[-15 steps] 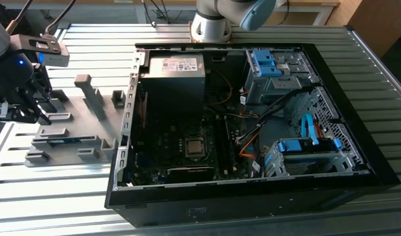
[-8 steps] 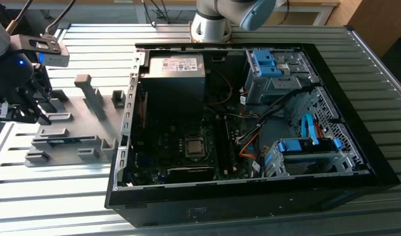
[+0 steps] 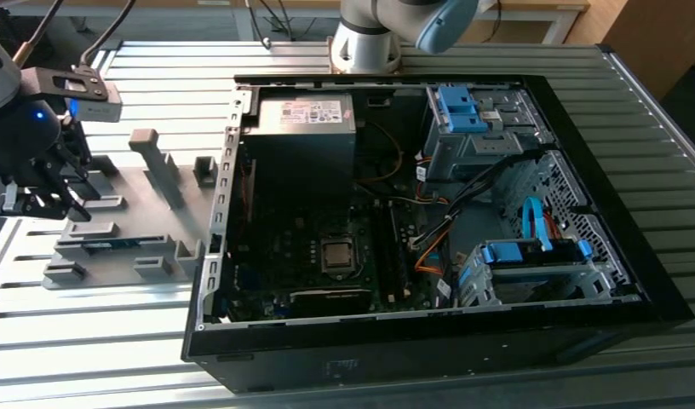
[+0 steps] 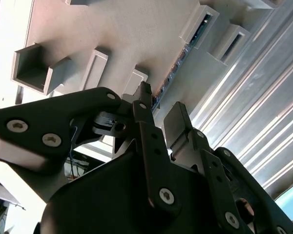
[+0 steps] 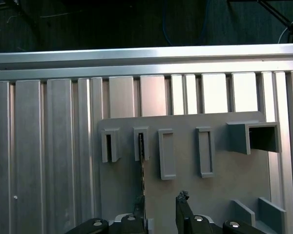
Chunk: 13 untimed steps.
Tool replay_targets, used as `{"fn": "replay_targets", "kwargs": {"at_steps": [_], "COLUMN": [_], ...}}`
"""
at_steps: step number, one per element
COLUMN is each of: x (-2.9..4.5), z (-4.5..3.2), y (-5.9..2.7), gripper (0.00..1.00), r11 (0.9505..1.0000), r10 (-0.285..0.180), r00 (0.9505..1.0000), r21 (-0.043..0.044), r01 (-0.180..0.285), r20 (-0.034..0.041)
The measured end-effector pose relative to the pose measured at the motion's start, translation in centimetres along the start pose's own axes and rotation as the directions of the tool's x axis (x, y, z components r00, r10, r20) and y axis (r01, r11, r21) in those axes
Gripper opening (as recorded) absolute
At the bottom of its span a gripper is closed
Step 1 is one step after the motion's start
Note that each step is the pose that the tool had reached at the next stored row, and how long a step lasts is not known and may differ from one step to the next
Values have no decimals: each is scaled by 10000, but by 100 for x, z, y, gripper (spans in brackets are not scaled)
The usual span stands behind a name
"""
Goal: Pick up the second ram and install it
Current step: 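Pick up the second ram and move it above second insertion slot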
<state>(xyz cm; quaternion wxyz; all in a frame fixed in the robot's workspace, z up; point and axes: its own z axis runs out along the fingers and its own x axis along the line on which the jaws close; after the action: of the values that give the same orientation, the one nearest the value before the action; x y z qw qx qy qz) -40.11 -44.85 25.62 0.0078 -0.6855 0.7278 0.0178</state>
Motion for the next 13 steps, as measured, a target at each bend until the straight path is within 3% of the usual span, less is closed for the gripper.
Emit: {"fn": "replay_targets", "kwargs": {"at_steps": [13], "x": [3], "z": [57], "y": [-2], "gripper": [38], "r11": [10000], "r10": [-2], "r00": [10000], "r21": [6], "r01": [2], "r20": [0]}}
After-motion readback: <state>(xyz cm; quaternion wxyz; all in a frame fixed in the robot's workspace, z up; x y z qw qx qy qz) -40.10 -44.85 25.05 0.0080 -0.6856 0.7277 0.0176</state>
